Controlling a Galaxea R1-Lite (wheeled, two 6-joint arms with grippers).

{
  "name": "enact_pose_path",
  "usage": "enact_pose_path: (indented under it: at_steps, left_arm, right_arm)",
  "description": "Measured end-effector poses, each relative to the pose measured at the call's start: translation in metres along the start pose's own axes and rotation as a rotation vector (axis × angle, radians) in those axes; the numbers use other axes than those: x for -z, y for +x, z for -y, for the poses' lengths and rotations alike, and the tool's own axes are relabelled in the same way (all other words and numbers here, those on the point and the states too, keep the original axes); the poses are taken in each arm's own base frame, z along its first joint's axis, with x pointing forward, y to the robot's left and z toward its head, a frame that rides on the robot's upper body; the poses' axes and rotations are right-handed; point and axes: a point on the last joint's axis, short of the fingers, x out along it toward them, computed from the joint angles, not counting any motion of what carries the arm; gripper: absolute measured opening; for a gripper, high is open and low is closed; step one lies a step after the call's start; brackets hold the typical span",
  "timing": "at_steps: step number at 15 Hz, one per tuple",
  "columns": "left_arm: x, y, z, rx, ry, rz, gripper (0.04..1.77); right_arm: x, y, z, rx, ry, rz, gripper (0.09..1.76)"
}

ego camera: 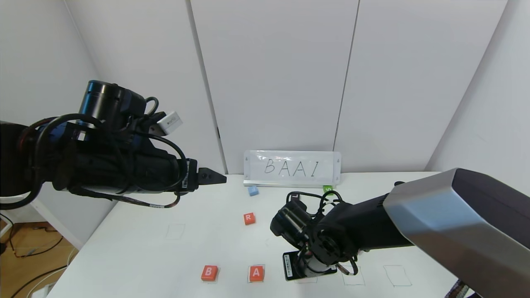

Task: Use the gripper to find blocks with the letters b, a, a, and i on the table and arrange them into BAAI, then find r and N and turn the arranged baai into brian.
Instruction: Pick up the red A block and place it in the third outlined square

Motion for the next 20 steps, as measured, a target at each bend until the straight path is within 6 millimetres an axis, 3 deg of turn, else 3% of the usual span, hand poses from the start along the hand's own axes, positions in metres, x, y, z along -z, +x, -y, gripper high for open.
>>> enact_pose_path:
  at_steps: [20]
  left_arm:
    - [0.0009,0.0040,-0.0008,-0.002,-0.002,-0.011,1.72]
  right_arm:
    - [0.0040,0.0062,0.0040,0.027,-0.004,-0.032,0.55]
